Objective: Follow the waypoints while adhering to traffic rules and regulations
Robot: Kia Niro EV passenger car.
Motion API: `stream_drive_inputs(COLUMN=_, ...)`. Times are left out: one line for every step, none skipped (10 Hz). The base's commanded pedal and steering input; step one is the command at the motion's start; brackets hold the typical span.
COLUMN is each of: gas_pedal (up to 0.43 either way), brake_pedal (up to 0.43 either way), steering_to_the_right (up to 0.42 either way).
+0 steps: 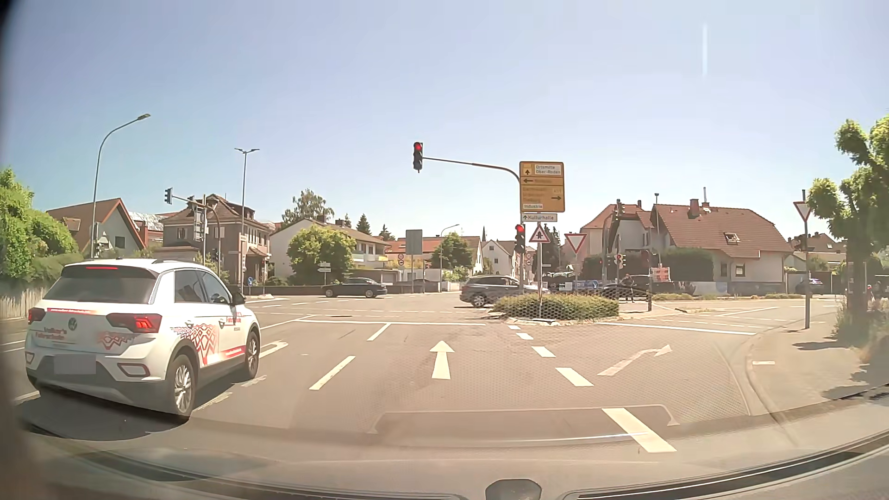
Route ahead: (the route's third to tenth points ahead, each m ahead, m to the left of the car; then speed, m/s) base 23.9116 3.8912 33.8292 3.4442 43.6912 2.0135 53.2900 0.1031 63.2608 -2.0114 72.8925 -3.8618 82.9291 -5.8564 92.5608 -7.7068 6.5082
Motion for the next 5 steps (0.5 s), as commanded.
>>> stream_drive_inputs(gas_pedal=0.000, brake_pedal=0.232, steering_to_the_right=-0.028)
stream_drive_inputs(gas_pedal=0.000, brake_pedal=0.238, steering_to_the_right=-0.032)
stream_drive_inputs(gas_pedal=0.000, brake_pedal=0.238, steering_to_the_right=-0.035)
stream_drive_inputs(gas_pedal=0.000, brake_pedal=0.244, steering_to_the_right=-0.036)
stream_drive_inputs(gas_pedal=0.000, brake_pedal=0.250, steering_to_the_right=-0.036)
